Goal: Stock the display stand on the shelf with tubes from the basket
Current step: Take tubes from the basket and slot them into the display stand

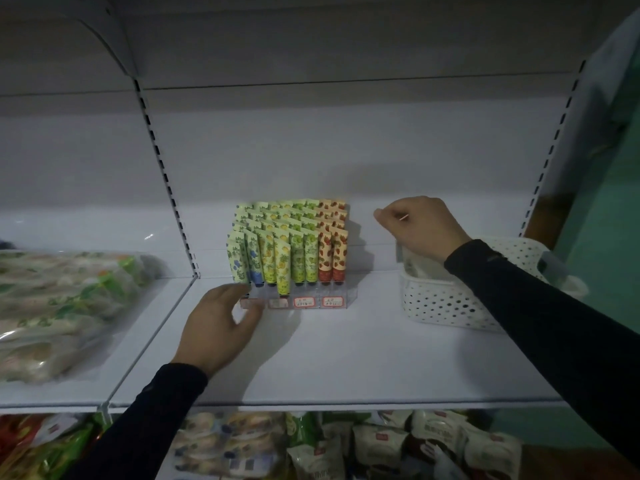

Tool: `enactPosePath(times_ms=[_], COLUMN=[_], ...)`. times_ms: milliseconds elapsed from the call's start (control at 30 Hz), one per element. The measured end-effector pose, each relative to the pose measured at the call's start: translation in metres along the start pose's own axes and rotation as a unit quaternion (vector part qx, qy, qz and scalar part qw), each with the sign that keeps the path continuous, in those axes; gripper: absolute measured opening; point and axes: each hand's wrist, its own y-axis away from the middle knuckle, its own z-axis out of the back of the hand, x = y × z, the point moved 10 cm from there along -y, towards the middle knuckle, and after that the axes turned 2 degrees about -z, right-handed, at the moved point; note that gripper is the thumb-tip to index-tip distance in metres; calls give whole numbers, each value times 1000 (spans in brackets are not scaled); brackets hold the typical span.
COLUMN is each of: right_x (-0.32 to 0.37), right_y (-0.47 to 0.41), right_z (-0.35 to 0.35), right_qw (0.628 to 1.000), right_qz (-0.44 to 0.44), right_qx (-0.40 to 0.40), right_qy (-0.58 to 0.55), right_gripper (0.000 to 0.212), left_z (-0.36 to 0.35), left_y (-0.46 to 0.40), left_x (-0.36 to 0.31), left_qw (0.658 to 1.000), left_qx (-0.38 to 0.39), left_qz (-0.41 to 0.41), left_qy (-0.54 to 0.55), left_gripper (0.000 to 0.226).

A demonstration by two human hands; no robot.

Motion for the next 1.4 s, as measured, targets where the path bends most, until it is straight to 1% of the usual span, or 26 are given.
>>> enactPosePath(times_ms=[67,167,300,433,500,600,700,833,933,1000,1100,1167,1200,1233,1333,1400], right_x=[-14,-44,-88,-133,-152,-171,-181,-189,-195,-200,-205,-205,-206,-206,-207,-206], right_y=[6,16,32,46,52,62,69,71,70,67,58,53,52,52,52,49], right_z=[11,24,36,36,31,22,13,-1,-13,-16,-17,-20,-22,-25,-27,-24], right_qw=[1000,998,992,976,961,929,891,849,827,823,831,845,850,852,849,849], right_qz=[-8,-31,-65,-104,-121,-139,-146,-119,-82,-78,-79,-73,-72,-75,-92,-90], right_qx=[19,46,97,169,220,316,399,465,487,489,473,456,455,460,481,480], right_qy=[15,28,51,89,113,135,161,219,269,280,281,269,256,239,199,204], right_gripper=[37,36,38,43,48,51,53,51,58,61,65,63,61,60,64,63], left_z=[5,1,-23,-61,-87,-133,-177,-222,-243,-248,-252,-250,-249,-249,-251,-252], left_y=[-8,-23,-46,-67,-78,-91,-95,-90,-83,-84,-87,-92,-94,-94,-89,-84], left_x=[-38,-98,-170,-230,-252,-279,-293,-294,-291,-291,-288,-288,-288,-287,-290,-295], left_qw=[999,992,980,966,958,936,905,857,817,809,816,834,840,840,828,823], left_qx=[6,36,76,129,177,266,357,466,524,536,539,522,517,519,540,542], left_qz=[-45,-114,-173,-217,-220,-230,-225,-198,-201,-204,-186,-169,-161,-155,-150,-165], left_qy=[12,33,61,59,47,-6,-55,-93,-128,-128,-91,-54,-39,-29,-29,-52], left_gripper=[38,43,46,52,55,58,64,71,64,61,61,74,81,84,75,69])
